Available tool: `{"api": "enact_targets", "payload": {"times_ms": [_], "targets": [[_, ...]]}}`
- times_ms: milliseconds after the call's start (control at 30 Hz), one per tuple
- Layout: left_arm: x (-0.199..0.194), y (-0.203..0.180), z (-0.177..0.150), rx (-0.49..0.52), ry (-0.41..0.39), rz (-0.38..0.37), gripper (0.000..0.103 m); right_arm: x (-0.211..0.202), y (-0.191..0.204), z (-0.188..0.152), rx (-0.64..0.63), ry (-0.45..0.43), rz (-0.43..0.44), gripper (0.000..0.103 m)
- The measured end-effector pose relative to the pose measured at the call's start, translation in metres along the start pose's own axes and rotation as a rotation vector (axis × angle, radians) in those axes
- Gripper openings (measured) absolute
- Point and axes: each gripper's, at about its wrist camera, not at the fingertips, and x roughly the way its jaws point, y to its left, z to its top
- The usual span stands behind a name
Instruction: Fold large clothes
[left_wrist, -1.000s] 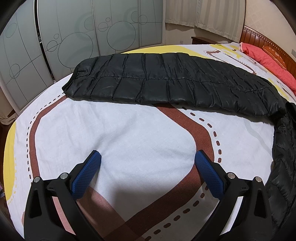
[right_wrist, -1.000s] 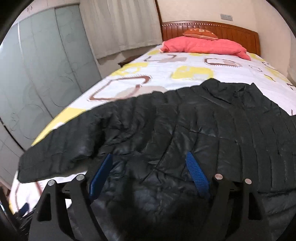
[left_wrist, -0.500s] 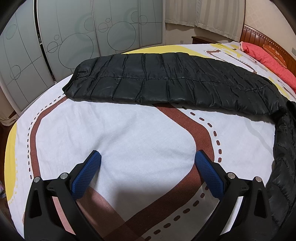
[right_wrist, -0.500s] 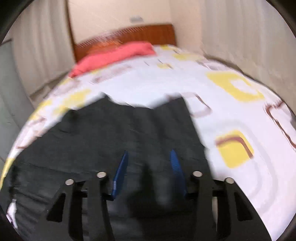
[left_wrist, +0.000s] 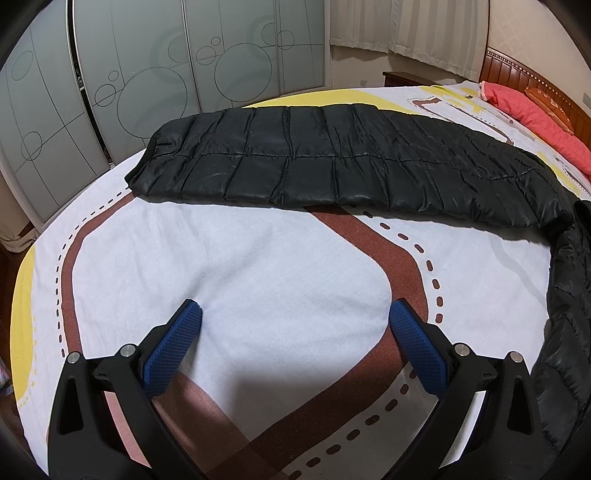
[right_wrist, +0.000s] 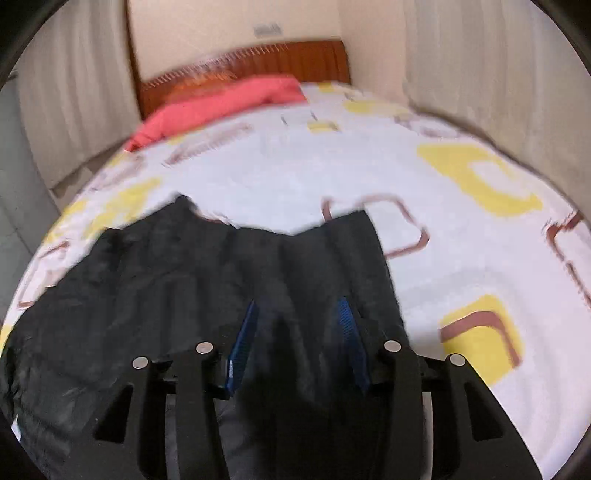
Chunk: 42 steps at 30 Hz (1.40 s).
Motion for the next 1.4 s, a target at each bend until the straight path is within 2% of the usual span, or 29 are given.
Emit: {"api": "enact_targets", "payload": {"times_ms": [33,100,167,267,333,467,633,733,833,900,1000,1167,1200,1267,1300,1367,1400], "targets": [[0.000,0.000,0.000,0.000,0.000,0.000,0.101,0.018,-0.005,-0.005,0.011,0.050,-0.005,0.048],[0.000,0.000,0.000,-0.001,0.001,-0.002,0.101,0.026,-0.005,-0.009,-0.018,0.044,-0.028,0.048],[0.000,0.000,0.000,-0.001,0.001,-0.002,0.101,0.012,0.006,-0.007,-0.039,0.043,-0.055,0.048],[0.000,0.000,0.000,0.000,0.000,-0.001,0.101,-0.024,0.019,-0.017,-0.042,-0.010,0.010,0.049],[0.000,0.000,0.000,-0.001,0.001,-0.002,0.101,-0.043,0.035,-0.037,-0.077,-0.022,0.044,0.051],[0.000,0.000,0.000,-0.002,0.001,-0.003,0.101,-0.027,0.050,-0.066,-0.126,0.058,0.028,0.052],[0.000,0.000,0.002,-0.008,0.013,-0.013,0.101,-0.023,0.050,-0.074,-0.121,0.023,0.010,0.055],[-0.001,0.006,0.006,-0.034,0.037,-0.053,0.101,-0.025,0.046,-0.080,-0.109,0.004,0.020,0.057],[-0.002,0.026,0.014,-0.143,0.022,-0.137,0.101,-0.025,0.045,-0.082,-0.104,-0.005,0.027,0.059],[0.004,0.038,0.024,-0.204,0.011,-0.165,0.101,-0.029,0.043,-0.085,-0.105,-0.008,0.031,0.060],[0.021,0.060,0.044,-0.299,-0.026,-0.182,0.101,-0.030,0.044,-0.086,-0.107,-0.013,0.030,0.061],[0.053,0.102,0.073,-0.485,-0.079,-0.170,0.100,-0.031,0.044,-0.087,-0.109,-0.017,0.028,0.063],[0.055,0.106,0.075,-0.508,-0.089,-0.164,0.098,-0.030,0.044,-0.087,-0.109,-0.017,0.028,0.063],[0.056,0.113,0.077,-0.549,-0.101,-0.111,0.072,-0.030,0.043,-0.087,-0.110,-0.017,0.028,0.064],[0.055,0.116,0.077,-0.559,-0.107,-0.090,0.064,-0.030,0.043,-0.087,-0.110,-0.019,0.027,0.064],[0.054,0.119,0.077,-0.567,-0.121,-0.053,0.035,-0.031,0.043,-0.087,-0.111,-0.022,0.025,0.064],[0.054,0.121,0.077,-0.572,-0.128,-0.061,0.029,-0.031,0.043,-0.087,-0.111,-0.023,0.023,0.064]]}}
